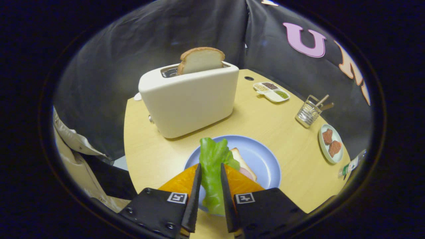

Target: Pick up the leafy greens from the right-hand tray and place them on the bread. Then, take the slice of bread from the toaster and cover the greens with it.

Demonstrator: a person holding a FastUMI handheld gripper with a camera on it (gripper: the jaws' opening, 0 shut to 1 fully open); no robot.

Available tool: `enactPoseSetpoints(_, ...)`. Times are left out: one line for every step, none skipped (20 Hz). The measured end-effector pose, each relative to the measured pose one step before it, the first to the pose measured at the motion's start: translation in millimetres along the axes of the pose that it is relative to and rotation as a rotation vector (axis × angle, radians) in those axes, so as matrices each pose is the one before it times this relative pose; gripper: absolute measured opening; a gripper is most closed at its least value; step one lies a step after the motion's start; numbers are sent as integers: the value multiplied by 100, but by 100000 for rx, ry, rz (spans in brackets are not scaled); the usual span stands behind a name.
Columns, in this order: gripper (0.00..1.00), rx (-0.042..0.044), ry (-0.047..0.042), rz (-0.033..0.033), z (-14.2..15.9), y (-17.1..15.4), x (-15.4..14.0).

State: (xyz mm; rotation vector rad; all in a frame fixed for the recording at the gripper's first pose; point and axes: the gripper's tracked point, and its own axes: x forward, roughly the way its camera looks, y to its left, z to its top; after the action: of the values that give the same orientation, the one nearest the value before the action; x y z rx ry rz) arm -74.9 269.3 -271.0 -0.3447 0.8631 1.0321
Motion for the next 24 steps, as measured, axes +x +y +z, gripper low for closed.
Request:
enactPoseSetpoints(41, -264, 283, -1674, -157, -375, 106)
enactPoseSetpoints(45, 7, 235, -747, -78, -295, 69)
enactPoseSetpoints(50, 118, -20, -1297, -17, -340, 60)
enactPoseSetpoints(56, 385, -370, -484, 97, -230, 62)
enactPoseSetpoints(61, 612, -338, -504, 135, 11, -220)
enactPoseSetpoints(67, 470, -770, -159, 153, -205, -66)
enactPoseSetpoints(72, 427, -1043, -1053, 177, -137, -17)
enactPoseSetpoints(78, 681, -1150, -504, 319, -130, -46)
enactPoseSetpoints(83, 758, -909, -857, 396, -52, -552)
enactPoseSetpoints(89, 631, -960, -1075, 293, -203, -200)
enactPoseSetpoints(95, 469, -884, -1315, 355, -171, -127)
enactPoseSetpoints(100, 822, -798, -713, 545, -233, -322)
enactPoseSetpoints(100, 863, -1056, -563, 580, -70, -290)
enactPoseSetpoints(100, 772, -1000, -914, 707, -84, -428)
enactPoseSetpoints(100, 629, -722, -613, 770, -190, -382)
enactPoseSetpoints(100, 158, -1302, -237, 1014, 79, -378)
enactPoseSetpoints(100, -325, -1297, -477, 998, 17, -424)
enactPoseSetpoints(100, -560, -1221, -455, 1085, 57, -427)
enactPoseSetpoints(100, -487, -1338, -455, 1074, 60, -362)
enactPoseSetpoints(100, -250, -955, -422, 994, 81, -160)
enactPoseSetpoints(100, -184, -266, -1389, 951, -95, -168)
enactPoseSetpoints(100, -84, 349, -1548, 795, -255, -183)
enactPoseSetpoints(100, 570, 138, -543, 968, 13, -293)
enactPoseSetpoints(100, 765, -80, -357, 757, 125, 23)
